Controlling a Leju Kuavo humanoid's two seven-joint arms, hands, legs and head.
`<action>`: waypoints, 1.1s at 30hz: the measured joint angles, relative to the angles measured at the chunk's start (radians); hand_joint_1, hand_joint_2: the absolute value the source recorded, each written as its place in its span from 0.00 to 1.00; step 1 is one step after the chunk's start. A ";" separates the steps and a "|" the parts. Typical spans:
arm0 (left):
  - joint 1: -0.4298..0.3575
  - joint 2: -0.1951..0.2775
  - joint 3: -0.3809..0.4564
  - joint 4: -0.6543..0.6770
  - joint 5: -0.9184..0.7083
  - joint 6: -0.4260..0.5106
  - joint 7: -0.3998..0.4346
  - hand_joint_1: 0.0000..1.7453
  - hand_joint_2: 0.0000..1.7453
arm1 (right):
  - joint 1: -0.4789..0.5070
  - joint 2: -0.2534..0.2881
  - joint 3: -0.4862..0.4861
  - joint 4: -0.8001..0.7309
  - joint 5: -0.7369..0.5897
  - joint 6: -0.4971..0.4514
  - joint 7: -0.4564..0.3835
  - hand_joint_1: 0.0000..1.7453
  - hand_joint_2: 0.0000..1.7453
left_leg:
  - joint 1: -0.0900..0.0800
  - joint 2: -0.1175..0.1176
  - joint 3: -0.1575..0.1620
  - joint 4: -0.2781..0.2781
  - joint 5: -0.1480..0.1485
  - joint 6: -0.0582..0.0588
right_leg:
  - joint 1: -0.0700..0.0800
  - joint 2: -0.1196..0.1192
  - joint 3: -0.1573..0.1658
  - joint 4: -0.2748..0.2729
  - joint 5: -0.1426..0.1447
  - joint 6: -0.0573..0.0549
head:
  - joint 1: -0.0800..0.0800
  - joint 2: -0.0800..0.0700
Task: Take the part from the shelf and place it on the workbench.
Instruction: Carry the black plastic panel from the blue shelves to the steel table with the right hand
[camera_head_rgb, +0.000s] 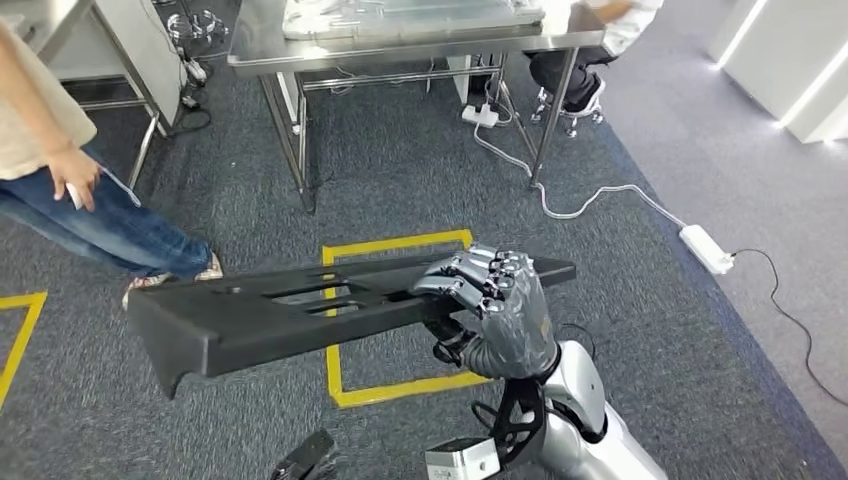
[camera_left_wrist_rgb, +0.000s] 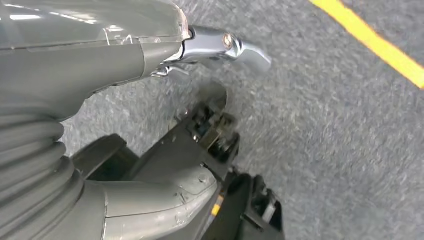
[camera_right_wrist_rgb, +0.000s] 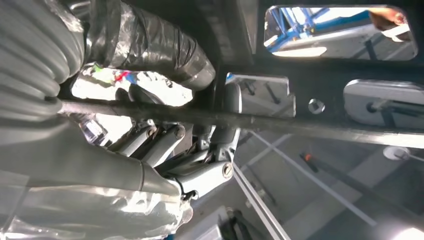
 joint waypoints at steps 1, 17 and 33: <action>-0.001 0.000 0.000 0.001 0.000 0.000 0.000 0.00 1.00 | -0.001 0.000 0.000 0.000 0.000 0.000 0.000 1.00 1.00 | -0.004 0.000 0.009 -0.015 -0.008 0.005 | -0.001 0.000 0.001 0.001 0.003 0.007 | -0.001 0.000; -0.005 0.003 0.000 0.003 0.002 -0.004 -0.001 0.00 1.00 | -0.004 -0.002 0.015 0.004 0.000 -0.002 0.002 1.00 1.00 | 0.024 0.003 0.242 -0.069 -0.171 -0.031 | -0.022 -0.033 -0.230 0.035 0.191 0.033 | 0.001 0.000; -0.005 0.004 0.000 0.004 0.012 0.020 -0.026 0.00 1.00 | -0.004 -0.003 0.018 0.004 0.006 -0.009 0.003 1.00 1.00 | 0.004 -0.008 0.035 -0.041 -0.012 0.007 | 0.002 0.002 -0.069 0.009 0.067 0.012 | -0.001 0.000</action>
